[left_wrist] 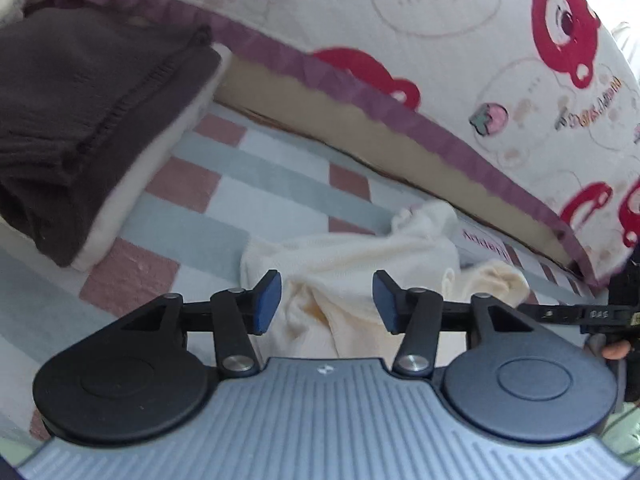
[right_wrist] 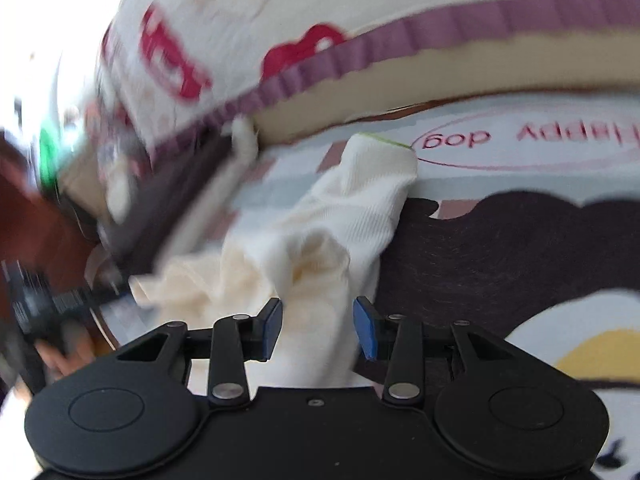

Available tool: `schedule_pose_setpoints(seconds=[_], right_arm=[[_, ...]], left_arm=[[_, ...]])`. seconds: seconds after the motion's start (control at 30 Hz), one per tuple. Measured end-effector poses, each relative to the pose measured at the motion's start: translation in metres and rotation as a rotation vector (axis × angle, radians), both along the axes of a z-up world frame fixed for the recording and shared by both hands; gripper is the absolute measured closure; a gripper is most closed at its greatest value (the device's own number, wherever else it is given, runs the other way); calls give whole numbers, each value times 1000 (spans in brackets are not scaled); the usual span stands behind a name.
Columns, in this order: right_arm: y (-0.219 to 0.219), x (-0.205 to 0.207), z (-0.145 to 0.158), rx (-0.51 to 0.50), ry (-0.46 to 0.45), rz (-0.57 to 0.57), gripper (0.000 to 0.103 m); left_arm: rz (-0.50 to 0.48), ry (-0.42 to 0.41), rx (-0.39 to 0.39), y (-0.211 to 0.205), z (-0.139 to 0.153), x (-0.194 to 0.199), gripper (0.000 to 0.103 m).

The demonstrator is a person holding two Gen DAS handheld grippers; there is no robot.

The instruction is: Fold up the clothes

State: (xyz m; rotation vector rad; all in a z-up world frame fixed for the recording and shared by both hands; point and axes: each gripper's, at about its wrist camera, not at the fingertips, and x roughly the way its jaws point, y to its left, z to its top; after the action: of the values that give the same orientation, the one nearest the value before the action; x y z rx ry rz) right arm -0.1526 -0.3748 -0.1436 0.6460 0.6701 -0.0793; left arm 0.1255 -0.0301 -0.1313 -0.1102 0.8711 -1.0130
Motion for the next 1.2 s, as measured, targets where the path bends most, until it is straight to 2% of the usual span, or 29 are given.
schedule_pose_setpoints(seconds=[0.1,0.2,0.3,0.4,0.5,0.53,0.57,0.63,0.73,0.8,0.83,0.9,1.0,1.1,1.2], right_arm=[[11,2,1,-88,35,43,57],[21,8,2,-167,68,80,57],[29,12,6,-202,67,96,57],[34,17,7,-261,95,101,57],[38,20,8,-300,104,99,57],[38,22,8,-317,107,96,57],[39,23,7,-346,111,94,56],[41,26,7,-403,120,89,46],[38,36,3,-448,112,137,46],[34,44,0,-466,102,170,45],[31,50,-1,-465,95,175,44],[22,61,-2,-459,77,175,43],[6,78,-2,-426,43,118,43],[-3,91,-6,-381,28,65,43],[-8,90,-8,-341,29,36,43]], left_arm=[[-65,-2,-21,3,6,-2,53],[-168,-115,-28,4,20,-18,53],[-307,-274,-11,0,31,-48,52],[-399,-359,51,-15,29,-74,51],[-425,-329,136,-30,20,-81,51],[-419,-341,172,-34,15,-83,51],[-410,-368,214,-38,11,-87,50],[-399,-433,302,-46,-1,-93,42],[-460,-555,452,-58,-26,-105,40],[-465,-612,455,-63,-29,-103,38],[-442,-604,453,-68,-26,-95,38],[-334,-587,462,-83,-22,-71,38],[-187,-557,473,-103,-25,-33,38],[-62,-441,452,-103,-30,1,38],[-20,-287,343,-75,-37,17,38]])
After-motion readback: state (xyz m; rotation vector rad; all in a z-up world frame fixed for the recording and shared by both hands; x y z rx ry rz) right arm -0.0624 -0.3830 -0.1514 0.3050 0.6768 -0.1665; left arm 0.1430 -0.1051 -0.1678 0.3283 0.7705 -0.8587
